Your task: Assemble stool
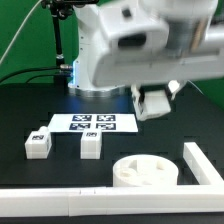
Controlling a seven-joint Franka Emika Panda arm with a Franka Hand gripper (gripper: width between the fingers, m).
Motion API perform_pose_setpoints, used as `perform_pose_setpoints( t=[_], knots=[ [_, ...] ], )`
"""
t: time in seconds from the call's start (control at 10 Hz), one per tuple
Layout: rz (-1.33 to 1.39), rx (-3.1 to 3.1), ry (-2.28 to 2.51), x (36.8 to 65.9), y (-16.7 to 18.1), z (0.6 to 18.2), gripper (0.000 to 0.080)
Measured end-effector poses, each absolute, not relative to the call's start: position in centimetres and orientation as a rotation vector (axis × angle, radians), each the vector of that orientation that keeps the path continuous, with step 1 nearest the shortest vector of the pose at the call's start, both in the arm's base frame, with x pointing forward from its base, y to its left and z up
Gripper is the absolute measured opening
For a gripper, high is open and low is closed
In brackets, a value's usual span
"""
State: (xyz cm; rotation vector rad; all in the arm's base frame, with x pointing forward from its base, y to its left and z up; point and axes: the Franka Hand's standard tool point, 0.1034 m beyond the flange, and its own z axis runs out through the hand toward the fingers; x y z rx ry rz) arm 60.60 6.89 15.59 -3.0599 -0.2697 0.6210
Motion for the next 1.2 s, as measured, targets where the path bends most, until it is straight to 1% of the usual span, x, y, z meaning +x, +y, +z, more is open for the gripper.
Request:
perform_pose_setpoints(
  t=[0.1,0.2,0.3,0.6,0.7,0.8,0.9,1.1,1.2],
  knots=[
    [0.47,-3.084,-0.273,61.5,7.2,16.3,0.0337],
    [0.347,-3.099,-0.27,61.6,7.0,16.0,0.0337],
    [0.313,-3.103,-0.27,61.2,7.0,15.8,0.0337],
    [-0.16,-3.11,-0.289,63.7,7.3,15.7,0.0337],
    [-0.32,-3.095,-0.321,64.7,7.4,16.0,0.0337],
    [-0.455,-3.077,-0.34,65.3,7.2,15.7,0.0337],
    [-0.481,-3.068,-0.325,65.0,6.8,15.3,0.0337],
    [-0.463,-3.069,-0.331,64.9,7.1,15.3,0.0337],
    [-0.45,-3.071,-0.331,64.7,7.1,14.8,0.0337]
  ],
)
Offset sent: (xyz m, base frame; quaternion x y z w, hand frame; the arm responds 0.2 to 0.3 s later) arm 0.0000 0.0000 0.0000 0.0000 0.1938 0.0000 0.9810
